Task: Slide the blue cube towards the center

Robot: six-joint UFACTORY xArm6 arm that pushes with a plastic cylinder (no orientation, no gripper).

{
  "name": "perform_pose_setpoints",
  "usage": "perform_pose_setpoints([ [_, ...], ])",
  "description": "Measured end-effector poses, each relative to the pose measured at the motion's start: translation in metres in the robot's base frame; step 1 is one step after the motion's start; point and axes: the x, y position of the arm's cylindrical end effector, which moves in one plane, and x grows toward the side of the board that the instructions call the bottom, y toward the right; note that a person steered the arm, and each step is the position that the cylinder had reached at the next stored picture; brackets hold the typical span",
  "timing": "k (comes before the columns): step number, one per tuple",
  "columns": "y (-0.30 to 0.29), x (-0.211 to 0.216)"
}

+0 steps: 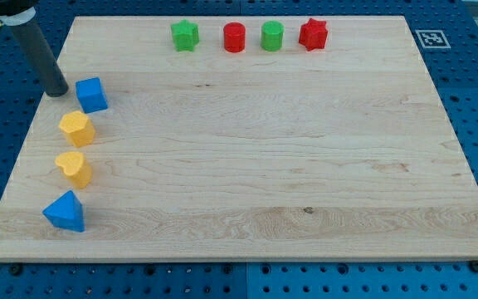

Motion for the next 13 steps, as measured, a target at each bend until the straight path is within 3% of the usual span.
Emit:
perform_pose_setpoints([
  [4, 0.088, 0.006],
  [12, 0.095, 0.064],
  [13, 0.118, 0.065],
])
